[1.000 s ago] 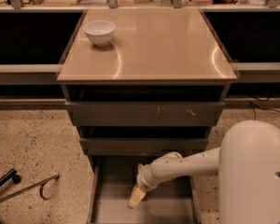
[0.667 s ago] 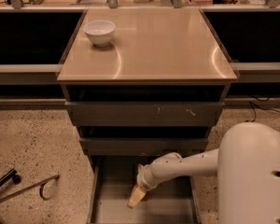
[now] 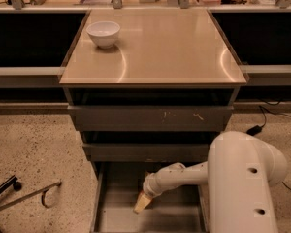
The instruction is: Pick orange from bottom drawer and place on counter
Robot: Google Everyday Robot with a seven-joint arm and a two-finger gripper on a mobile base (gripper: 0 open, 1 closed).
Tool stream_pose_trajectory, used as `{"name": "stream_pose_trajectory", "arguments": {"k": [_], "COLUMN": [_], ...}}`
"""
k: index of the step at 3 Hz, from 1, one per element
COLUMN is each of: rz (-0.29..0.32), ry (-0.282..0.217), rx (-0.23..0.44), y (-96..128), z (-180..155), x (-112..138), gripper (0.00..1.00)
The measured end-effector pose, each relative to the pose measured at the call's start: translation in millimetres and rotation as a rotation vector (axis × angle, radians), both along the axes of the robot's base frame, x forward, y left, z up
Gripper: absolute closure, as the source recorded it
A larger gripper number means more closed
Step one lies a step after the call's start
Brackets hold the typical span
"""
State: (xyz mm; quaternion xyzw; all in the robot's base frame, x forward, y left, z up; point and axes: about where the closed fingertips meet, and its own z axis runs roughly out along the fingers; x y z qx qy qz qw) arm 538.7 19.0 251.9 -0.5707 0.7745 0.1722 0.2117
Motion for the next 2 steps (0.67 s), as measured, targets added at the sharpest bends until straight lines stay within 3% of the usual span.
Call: {"name": "stream_pose_trajectory", "arguments": {"k": [2], "rz": [-0.017], "ry": [0.017], "rx": [0.000], "y": [-2.5], "z": [-59.8], "x": [5.9], "gripper": [0.00]}}
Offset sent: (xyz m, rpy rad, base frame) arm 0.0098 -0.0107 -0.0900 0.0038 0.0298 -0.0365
